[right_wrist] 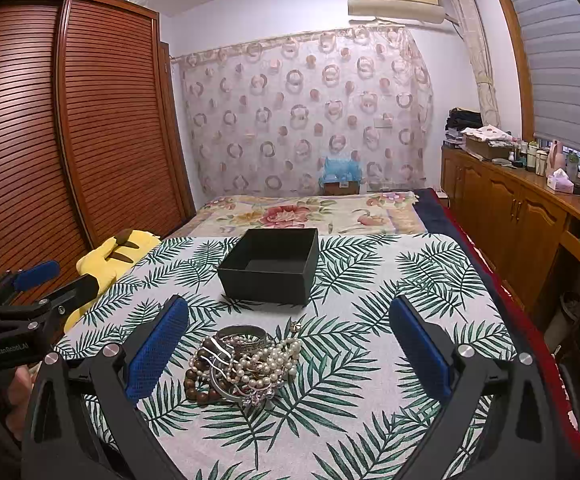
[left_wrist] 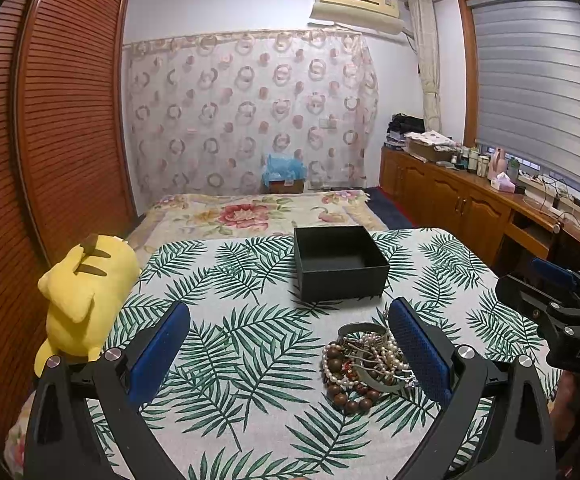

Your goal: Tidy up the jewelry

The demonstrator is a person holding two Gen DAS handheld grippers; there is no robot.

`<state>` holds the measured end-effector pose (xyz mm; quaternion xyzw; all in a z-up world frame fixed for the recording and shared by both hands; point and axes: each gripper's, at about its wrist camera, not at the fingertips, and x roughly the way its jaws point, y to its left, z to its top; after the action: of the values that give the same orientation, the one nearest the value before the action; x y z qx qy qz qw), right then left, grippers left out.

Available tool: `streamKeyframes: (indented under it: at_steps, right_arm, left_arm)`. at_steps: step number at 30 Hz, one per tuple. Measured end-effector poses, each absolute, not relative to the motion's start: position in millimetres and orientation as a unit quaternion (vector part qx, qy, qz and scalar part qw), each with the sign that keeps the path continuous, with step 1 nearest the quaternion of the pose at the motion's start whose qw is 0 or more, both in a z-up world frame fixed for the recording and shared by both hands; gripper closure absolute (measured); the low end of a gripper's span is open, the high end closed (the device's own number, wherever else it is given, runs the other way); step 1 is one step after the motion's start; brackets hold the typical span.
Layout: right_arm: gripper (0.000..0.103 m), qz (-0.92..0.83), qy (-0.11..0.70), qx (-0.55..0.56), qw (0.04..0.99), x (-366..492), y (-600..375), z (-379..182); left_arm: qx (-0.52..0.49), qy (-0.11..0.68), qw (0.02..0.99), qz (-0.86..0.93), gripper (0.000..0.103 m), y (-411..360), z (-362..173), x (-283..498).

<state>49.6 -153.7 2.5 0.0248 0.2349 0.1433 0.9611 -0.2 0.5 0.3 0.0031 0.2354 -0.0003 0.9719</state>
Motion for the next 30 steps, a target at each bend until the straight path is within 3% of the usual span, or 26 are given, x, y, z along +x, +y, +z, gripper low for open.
streamKeyframes:
  at_steps: [30]
  right_arm:
    - [0.002, 0.144, 0.235, 0.026, 0.961, 50.1, -154.0, 0.9]
  left_arm:
    - [0.003, 0.231, 0.973, -0.001, 0.007, -0.9, 3.8, 2.2]
